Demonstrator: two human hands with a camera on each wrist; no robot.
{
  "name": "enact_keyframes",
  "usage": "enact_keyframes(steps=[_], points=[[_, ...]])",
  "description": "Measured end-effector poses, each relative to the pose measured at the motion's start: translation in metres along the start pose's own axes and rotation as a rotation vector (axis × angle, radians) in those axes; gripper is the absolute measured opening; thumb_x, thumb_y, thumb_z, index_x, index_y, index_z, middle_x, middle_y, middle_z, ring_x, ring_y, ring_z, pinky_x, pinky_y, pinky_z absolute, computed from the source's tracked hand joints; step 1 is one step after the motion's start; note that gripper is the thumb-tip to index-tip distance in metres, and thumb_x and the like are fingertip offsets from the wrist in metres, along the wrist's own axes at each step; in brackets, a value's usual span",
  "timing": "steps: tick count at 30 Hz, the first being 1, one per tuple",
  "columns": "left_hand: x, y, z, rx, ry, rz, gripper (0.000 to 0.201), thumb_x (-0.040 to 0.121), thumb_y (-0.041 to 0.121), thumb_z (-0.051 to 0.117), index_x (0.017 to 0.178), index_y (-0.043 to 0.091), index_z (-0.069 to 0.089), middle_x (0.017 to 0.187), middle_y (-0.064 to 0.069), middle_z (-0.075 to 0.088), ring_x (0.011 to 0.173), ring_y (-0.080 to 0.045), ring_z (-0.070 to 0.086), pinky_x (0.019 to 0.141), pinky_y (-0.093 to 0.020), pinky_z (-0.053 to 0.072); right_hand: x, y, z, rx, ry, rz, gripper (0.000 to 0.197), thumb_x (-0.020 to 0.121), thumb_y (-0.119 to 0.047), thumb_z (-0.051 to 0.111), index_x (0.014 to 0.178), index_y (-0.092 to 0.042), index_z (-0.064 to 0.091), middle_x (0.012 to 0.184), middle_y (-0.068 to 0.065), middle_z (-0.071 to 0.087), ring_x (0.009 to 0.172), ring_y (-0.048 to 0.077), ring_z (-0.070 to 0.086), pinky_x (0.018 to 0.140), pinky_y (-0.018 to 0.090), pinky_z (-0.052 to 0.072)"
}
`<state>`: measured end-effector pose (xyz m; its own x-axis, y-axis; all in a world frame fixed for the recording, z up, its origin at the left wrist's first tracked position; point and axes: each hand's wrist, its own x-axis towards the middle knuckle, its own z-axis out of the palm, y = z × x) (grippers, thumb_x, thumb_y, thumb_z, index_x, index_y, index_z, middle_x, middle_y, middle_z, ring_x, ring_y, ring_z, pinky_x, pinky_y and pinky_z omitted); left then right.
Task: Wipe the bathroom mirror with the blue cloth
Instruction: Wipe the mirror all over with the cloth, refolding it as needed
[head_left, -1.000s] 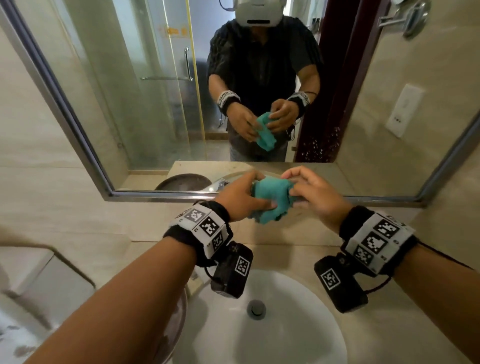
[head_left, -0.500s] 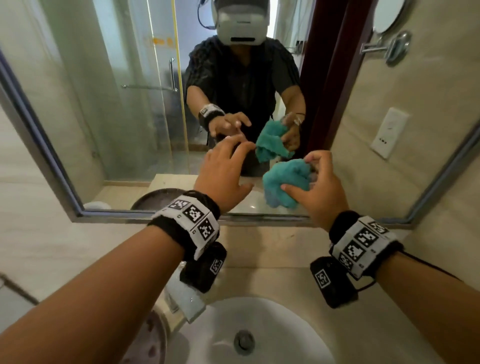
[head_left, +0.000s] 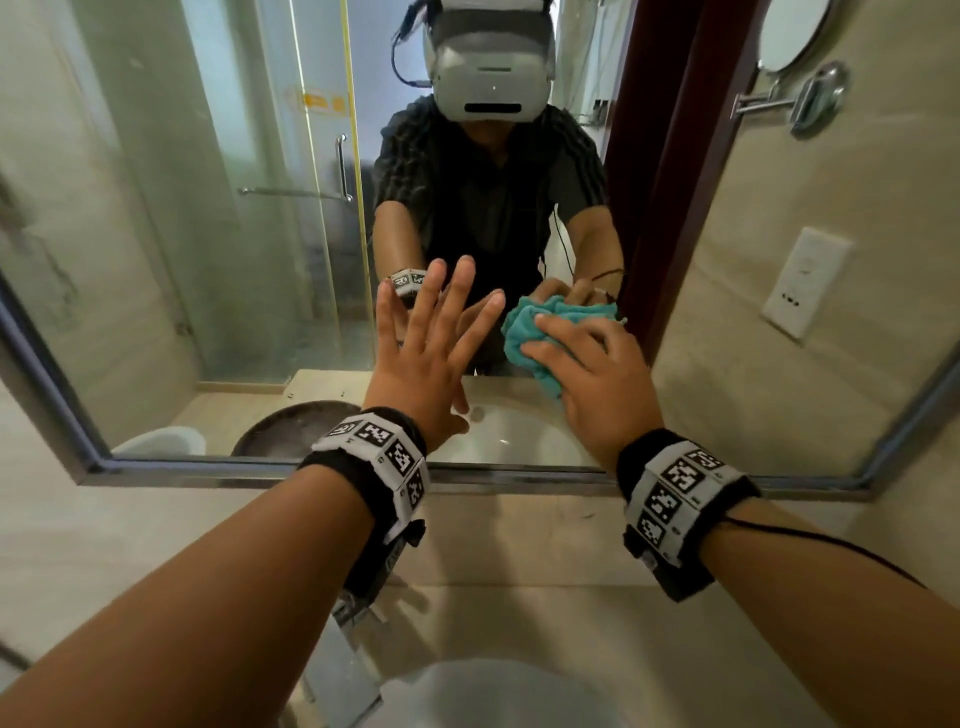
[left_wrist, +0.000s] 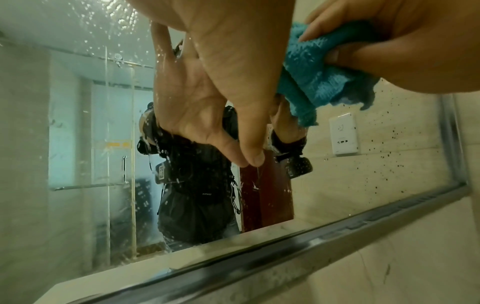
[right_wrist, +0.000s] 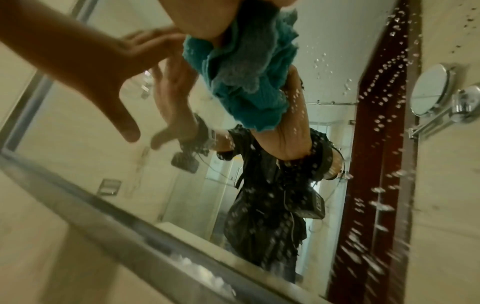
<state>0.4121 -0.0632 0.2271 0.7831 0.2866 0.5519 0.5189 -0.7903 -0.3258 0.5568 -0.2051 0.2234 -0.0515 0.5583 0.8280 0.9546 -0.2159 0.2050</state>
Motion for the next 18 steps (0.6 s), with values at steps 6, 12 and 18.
enact_keyframes(steps=[6,12,18], points=[[0.004,-0.002,0.004,0.055,0.014,-0.022,0.147,0.047,0.065,0.079,0.147,0.026,-0.021,0.153,-0.012,-0.026,0.141,-0.036,-0.015,0.106,-0.06,-0.018,-0.014,0.016,-0.006,-0.167,-0.186,-0.202,0.05,0.09,-0.028,0.056,0.137,-0.012,0.044,0.142,0.01,0.044,0.106,0.031,0.051,0.089,0.044,0.043],[0.005,-0.003,0.01,0.084,0.057,-0.013,0.148,0.044,0.072,0.076,0.148,0.026,-0.019,0.149,-0.012,-0.036,0.141,-0.036,-0.015,0.108,-0.061,-0.014,0.032,0.023,-0.017,-0.134,0.052,-0.066,0.053,0.083,-0.005,0.058,0.134,-0.015,0.047,0.14,0.002,0.046,0.105,0.027,0.04,0.09,0.047,0.043],[0.005,-0.005,0.01,0.101,0.085,0.01,0.148,0.044,0.074,0.073,0.148,0.024,-0.02,0.145,-0.012,-0.041,0.14,-0.037,-0.013,0.107,-0.061,-0.012,-0.052,0.005,0.023,-0.183,-0.223,-0.327,0.053,0.08,-0.009,0.071,0.13,-0.014,0.053,0.136,0.004,0.052,0.102,0.028,0.052,0.087,0.046,0.046]])
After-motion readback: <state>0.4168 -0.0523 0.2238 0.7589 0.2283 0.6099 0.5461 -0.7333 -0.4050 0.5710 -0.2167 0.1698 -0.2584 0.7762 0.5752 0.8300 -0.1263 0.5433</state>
